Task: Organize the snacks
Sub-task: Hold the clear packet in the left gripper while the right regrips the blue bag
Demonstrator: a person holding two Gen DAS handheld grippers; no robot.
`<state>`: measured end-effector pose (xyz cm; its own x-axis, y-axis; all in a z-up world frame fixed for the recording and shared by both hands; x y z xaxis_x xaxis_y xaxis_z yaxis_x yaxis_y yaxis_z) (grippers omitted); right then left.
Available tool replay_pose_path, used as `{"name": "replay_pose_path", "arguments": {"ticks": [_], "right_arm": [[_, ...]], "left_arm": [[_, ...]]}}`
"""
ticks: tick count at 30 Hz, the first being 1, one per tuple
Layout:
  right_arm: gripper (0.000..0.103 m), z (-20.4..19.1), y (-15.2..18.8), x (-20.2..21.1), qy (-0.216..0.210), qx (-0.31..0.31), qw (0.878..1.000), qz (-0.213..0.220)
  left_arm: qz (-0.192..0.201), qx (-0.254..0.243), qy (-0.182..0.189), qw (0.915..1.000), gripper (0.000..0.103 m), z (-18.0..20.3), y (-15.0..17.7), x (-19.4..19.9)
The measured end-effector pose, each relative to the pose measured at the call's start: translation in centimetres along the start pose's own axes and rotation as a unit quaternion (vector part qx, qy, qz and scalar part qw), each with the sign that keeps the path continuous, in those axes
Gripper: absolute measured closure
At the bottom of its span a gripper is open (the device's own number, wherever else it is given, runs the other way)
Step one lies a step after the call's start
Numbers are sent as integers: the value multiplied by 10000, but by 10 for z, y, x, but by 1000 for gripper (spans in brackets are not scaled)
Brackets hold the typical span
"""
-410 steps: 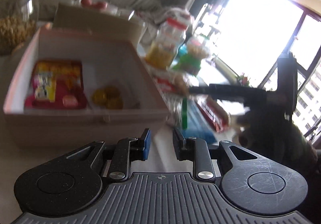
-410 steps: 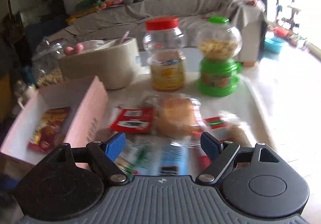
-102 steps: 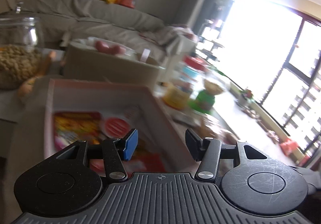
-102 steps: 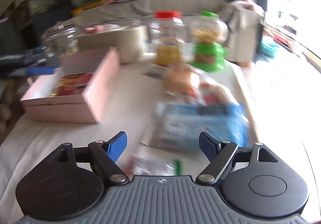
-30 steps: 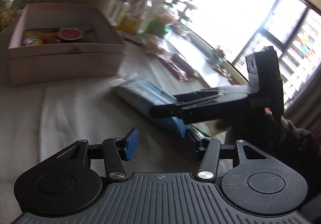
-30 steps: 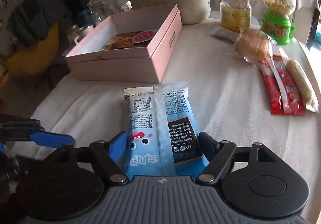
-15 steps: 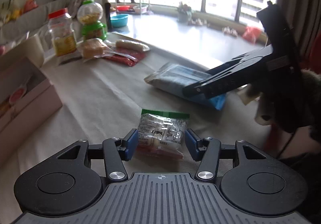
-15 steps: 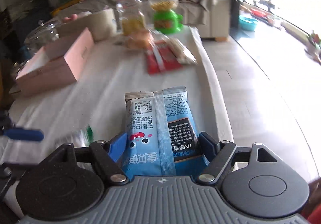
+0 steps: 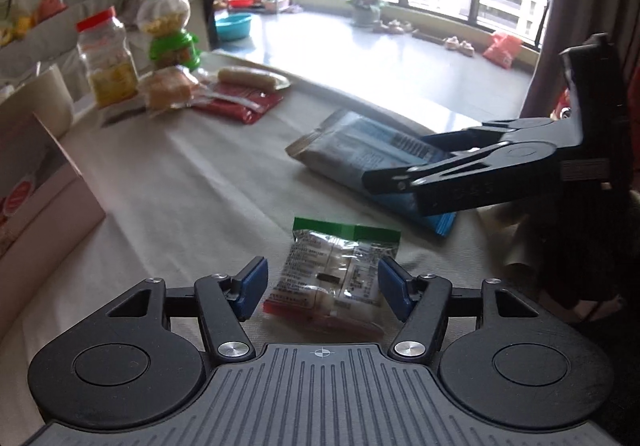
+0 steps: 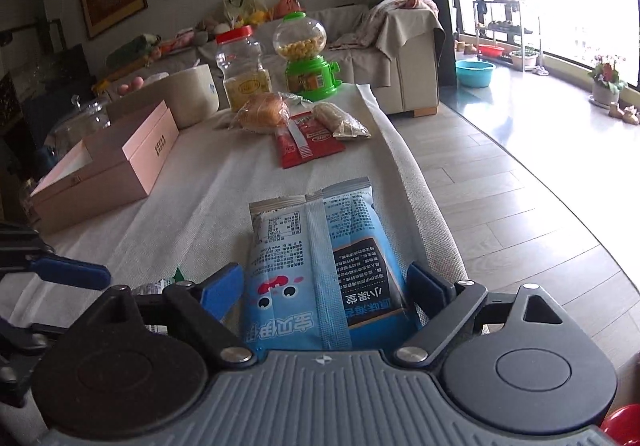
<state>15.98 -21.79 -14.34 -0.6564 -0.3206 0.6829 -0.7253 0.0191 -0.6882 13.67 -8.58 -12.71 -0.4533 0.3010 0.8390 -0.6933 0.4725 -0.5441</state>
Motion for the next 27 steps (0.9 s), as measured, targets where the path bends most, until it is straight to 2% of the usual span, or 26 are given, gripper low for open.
{"name": "replay_pose_path", "arguments": {"ticks": [2,8,9,11,14,17,21,25,27], "right_arm": [[13,1,0,1,-67,-69,10000,23],[12,0,0,0,-84,-63,9999,27],[12,-1,1,0,-85,-54,9999,23],[12,-1,1,0,-84,-31,10000,12],[11,-3,1,-1,-65,16,10000,-17],[6,-6,1,-3,-62,141,9998,-105],[2,-7,0,-4,-195,109,9995,-211],[0,-3,-4,-3,-321,-198,9986,-377],[0,-5,-2,-4,-255,-64,9987,-442]], "left_arm": [[-86,104,189,9997,33,0,-2,-10],[-55,204,244,9995,33,3,-5,-25],[-53,235,232,9994,36,2,-5,-24],[-58,342,163,9993,36,-4,-4,-21],[1,560,-299,9980,37,-27,0,-15],[36,1060,-534,9929,37,-56,12,-8],[181,1622,-394,9858,37,-76,28,2],[345,1728,-349,9837,37,-74,33,6],[381,1831,-362,9817,37,-73,33,7]]}}
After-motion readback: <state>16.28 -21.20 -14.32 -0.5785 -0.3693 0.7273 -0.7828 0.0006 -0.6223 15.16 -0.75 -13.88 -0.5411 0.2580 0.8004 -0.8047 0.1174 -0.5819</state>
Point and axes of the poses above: each gripper's, at about its wrist camera, not at the fingertips, and x roughly against the way its jaws point, z to its right, y to its underside, the point moved 9 cm from there along -x, roughly the way its jaws point, and after that the axes turned 9 degrees about -z, right-handed, at the moved point
